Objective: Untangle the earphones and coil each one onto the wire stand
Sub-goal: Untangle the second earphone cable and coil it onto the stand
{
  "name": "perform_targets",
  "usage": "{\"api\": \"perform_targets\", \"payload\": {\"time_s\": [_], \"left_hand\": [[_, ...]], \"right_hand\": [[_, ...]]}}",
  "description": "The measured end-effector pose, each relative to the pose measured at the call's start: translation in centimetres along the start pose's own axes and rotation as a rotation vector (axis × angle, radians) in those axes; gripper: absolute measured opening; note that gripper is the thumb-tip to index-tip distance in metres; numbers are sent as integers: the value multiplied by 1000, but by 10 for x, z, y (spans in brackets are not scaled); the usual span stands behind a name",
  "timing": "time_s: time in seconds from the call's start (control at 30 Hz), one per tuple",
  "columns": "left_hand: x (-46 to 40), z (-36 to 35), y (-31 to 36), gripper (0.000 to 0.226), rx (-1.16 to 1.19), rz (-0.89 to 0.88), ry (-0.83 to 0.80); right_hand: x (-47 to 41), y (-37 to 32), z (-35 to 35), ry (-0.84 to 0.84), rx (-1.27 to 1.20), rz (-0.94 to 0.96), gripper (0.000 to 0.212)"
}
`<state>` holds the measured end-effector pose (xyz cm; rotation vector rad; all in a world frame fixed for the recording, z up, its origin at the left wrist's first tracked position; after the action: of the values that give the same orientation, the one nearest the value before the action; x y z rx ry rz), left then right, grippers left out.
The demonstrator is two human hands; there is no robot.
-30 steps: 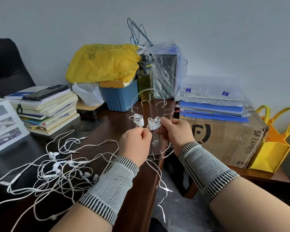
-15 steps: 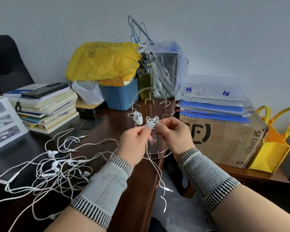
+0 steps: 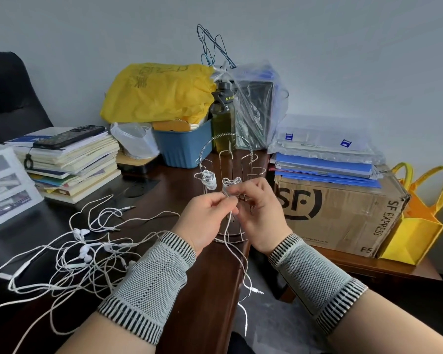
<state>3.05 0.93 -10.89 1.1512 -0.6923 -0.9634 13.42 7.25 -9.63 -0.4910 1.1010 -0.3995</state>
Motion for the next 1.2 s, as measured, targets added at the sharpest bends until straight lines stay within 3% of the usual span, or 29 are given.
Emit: {"api": "perform_targets", "payload": {"time_s": [0.2,0.37,0.57,0.7,0.77,0.83,0.93,1.1,1.2], "left_hand": [[-1,1,2,19,-82,28,-22],[0,20,-4,6,-70,77,50],[5,29,-21,13,-31,178,-78],[4,24,0,12,311,131,-97],[2,20,12,8,443,123,-18],[-5,20,17,12,313,107,144],[-12,26,24,28,-79,11,366],[-14,26,17,48,-337,32,390],[-19,26,6,51,-251,60,366]], "right_hand": [[-1,2,-2,-40,13,56,17],[-1,9,3,10,-68,-106,12],[3,26,8,102,-288,-344,10],[6,39,5,156,-425,-484,9],[8,44,1,175,-511,-561,12],[8,46,-2,187,-563,-613,19],[8,51,-2,229,-572,-696,32],[2,52,0,245,-479,-774,33],[-2,51,1,221,-376,-782,31]]}}
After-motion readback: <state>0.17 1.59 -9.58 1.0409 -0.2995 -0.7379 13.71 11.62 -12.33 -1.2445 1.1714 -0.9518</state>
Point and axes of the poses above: each hand's wrist, its own x-axis away from the middle knuckle, its own z-axis out of the back of the hand, y = z × x, the point moved 8 cm from there along -x, towards the middle knuckle, and after that the axes turned 5 degrees about z, right-handed, at the moved point
